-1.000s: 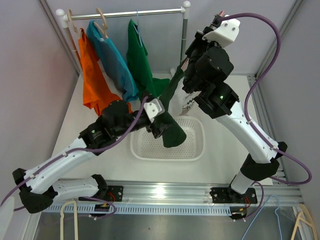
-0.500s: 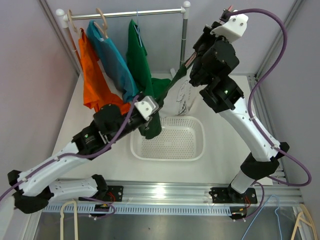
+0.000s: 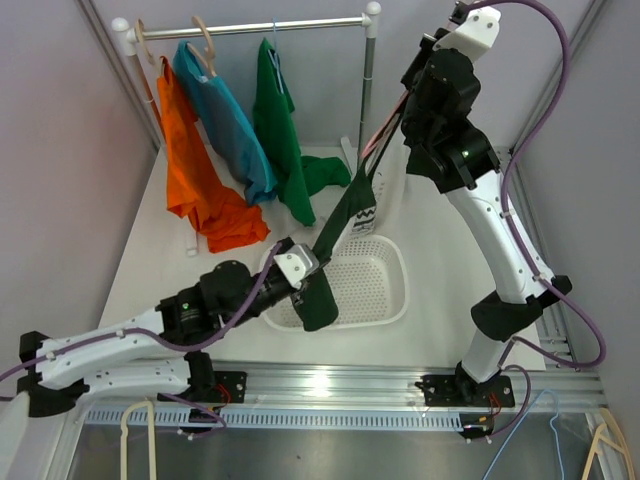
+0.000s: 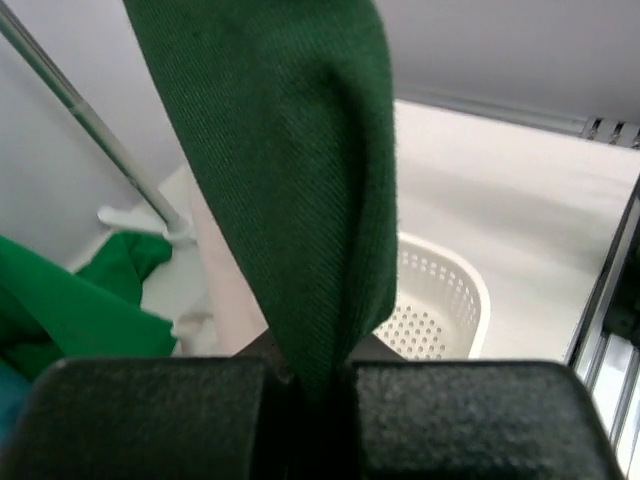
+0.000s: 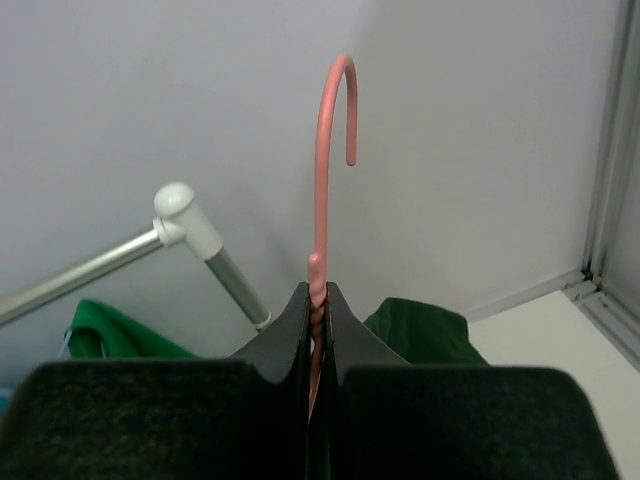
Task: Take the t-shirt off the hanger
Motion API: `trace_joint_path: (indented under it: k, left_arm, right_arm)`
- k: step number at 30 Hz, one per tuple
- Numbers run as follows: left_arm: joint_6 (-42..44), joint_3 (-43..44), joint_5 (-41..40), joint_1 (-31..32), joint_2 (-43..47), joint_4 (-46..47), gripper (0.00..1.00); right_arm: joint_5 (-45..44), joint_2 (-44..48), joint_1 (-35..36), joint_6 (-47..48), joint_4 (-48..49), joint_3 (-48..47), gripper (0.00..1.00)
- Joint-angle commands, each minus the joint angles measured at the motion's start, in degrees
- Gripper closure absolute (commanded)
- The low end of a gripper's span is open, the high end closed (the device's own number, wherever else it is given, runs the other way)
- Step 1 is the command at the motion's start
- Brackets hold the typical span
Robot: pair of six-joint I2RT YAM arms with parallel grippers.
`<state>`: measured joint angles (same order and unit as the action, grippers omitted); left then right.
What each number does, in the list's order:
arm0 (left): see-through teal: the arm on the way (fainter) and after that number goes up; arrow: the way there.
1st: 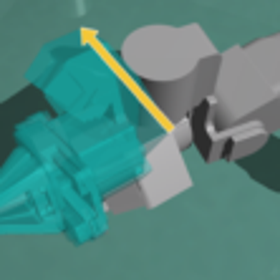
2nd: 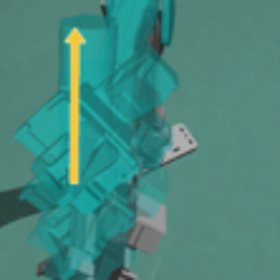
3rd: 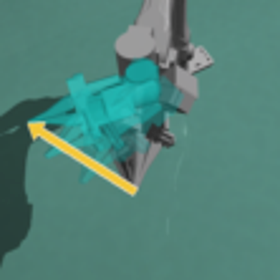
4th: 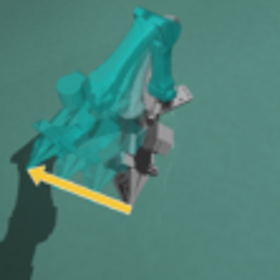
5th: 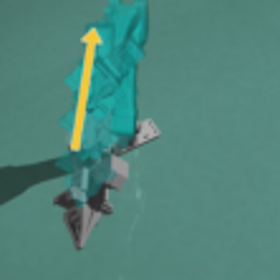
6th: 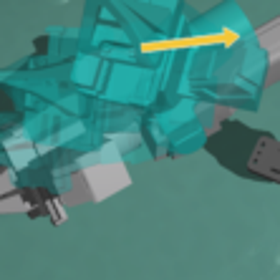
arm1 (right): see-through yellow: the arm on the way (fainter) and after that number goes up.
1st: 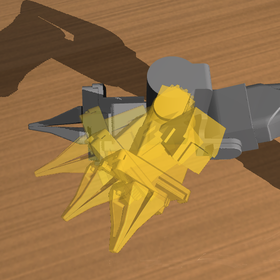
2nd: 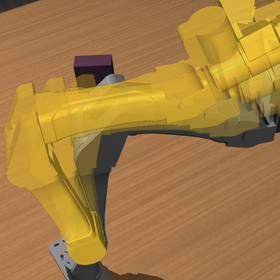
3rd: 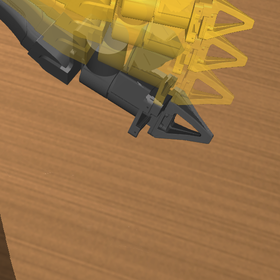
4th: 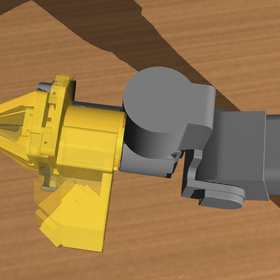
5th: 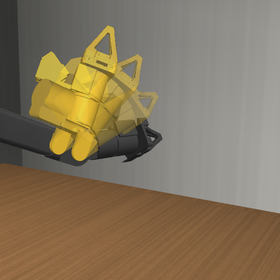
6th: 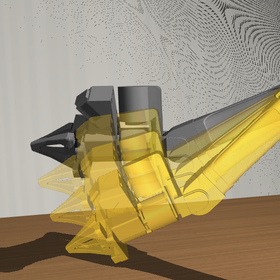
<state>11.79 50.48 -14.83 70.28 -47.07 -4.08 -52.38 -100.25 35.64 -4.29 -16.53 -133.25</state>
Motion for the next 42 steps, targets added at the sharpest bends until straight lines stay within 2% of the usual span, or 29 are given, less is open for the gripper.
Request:
trace_joint_path:
  k: [1,6,7,9,10,11,14,17,20,23,24,27,29,30,31,34,38,39,40,42]
  left_arm:
    - [-5.1,-0.1,-1.3,0.0,-2.0,0.7,0.99]
    - [-14.8,15.8,5.6,-13.3,-18.8,-8.1,0.99]
    - [-17.7,20.3,8.3,-15.2,-20.7,-8.3,0.99]
    - [-20.3,23.6,9.6,-19.5,-25.7,-8.9,0.99]
    - [-22.3,24.9,8.7,-20.8,-27.4,-9.2,0.99]
    - [-23.5,30.9,8.1,-21.9,-29.1,-10.4,0.99]
    - [-26.6,41.7,9.1,-27.5,-36.4,-16.8,0.99]
    - [-25.8,46.7,12.3,-28.4,-39.7,-19.4,0.99]
    - [-23.9,47.4,14.3,-27.6,-36.8,-16.1,0.99]
    - [-21.0,52.0,16.4,-27.6,-35.4,-16.7,0.99]
    - [-20.0,56.9,17.5,-27.6,-35.3,-16.9,0.99]
    - [-16.5,63.1,19.6,-27.6,-35.5,-17.0,0.99]
    - [-14.2,71.0,21.1,-27.6,-36.4,-16.9,0.99]
    - [-13.8,73.2,21.4,-27.7,-38.3,-17.5,0.99]
    - [-13.0,81.5,22.6,-27.7,-39.2,-18.2,0.99]
    - [-12.5,90.6,25.1,-27.7,-42.7,-20.4,0.99]
    - [-12.5,89.2,29.0,-27.7,-40.1,-15.1,0.99]
    - [-12.5,87.9,30.1,-27.7,-39.5,-13.2,0.99]
    - [-13.1,87.4,31.7,-27.7,-38.9,-12.9,0.99]
    - [-14.2,87.4,32.7,-27.6,-38.6,-14.0,0.99]
  right_arm:
    - [2.7,1.5,-2.9,-4.7,-0.6,-3.8,1.00]
    - [4.2,9.1,4.0,-9.1,-7.5,2.0,1.00]
    - [5.0,10.3,5.0,-11.3,-12.1,2.5,1.00]
    - [8.7,12.7,7.2,-15.0,-17.6,3.1,1.00]
    - [10.5,15.3,7.8,-16.6,-21.0,5.0,1.00]
    - [12.3,16.6,8.1,-17.5,-22.4,6.0,1.00]
    - [17.3,20.5,8.7,-19.5,-27.4,8.3,1.00]
    - [17.4,23.1,9.0,-18.6,-29.5,9.5,1.00]
    - [13.5,25.4,9.0,-14.4,-24.5,13.0,1.00]
    - [14.0,26.9,8.9,-11.0,-18.6,16.0,1.00]
    - [14.9,27.4,8.7,-8.3,-14.8,19.1,1.00]
    - [20.3,27.1,6.9,-5.4,-10.6,22.4,1.00]
    - [23.6,26.6,4.9,-4.5,-8.6,23.6,1.00]
    - [23.4,26.4,4.4,-4.5,-6.9,25.3,1.00]
    - [23.6,26.6,4.2,-4.1,-5.5,26.5,1.00]
    - [23.1,27.4,3.1,-3.9,-1.5,30.7,1.00]
    - [23.7,28.9,1.5,-2.2,4.7,36.7,1.00]
    - [24.4,29.5,0.9,-1.3,9.5,38.7,1.00]
    - [25.5,30.8,0.3,-0.3,11.9,42.6,1.00]
    - [27.8,31.3,-1.4,-0.4,15.9,44.5,1.00]
